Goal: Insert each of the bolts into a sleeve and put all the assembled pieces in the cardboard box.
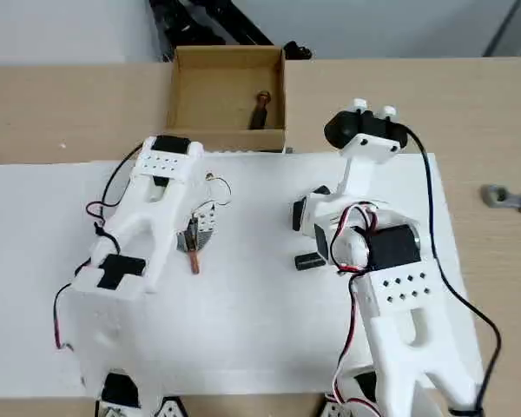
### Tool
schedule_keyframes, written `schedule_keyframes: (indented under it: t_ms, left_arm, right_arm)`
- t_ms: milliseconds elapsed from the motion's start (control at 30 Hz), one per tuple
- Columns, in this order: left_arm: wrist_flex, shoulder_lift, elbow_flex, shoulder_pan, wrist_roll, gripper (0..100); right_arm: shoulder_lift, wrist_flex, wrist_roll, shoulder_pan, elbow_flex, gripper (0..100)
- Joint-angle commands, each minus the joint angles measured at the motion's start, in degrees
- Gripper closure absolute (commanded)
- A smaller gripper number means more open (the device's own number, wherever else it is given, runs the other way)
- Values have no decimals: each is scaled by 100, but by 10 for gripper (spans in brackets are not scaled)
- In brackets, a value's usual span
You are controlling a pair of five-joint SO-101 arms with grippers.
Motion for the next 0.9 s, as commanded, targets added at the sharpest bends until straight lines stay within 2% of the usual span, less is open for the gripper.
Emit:
schedule_keyframes:
  t_ms: [0, 300, 533, 633, 867]
  left_arm:
    - [176, 448, 4, -132, -703, 992]
    - [343, 378, -13, -105, -756, 871]
    - [308, -862, -4, -62, -958, 878]
    - [97, -1178, 48, -35, -774, 878]
    - [-308, -949, 224, 26, -149, 878]
  right_arm:
    - [-48, -57, -53, -22, -273, 987]
    - [-57, -57, -53, -22, -273, 987]
    - [-57, -92, -281, -22, -264, 988]
    - [-57, -101, -273, -22, -264, 988]
    - [-48, -110, -264, -22, -264, 988]
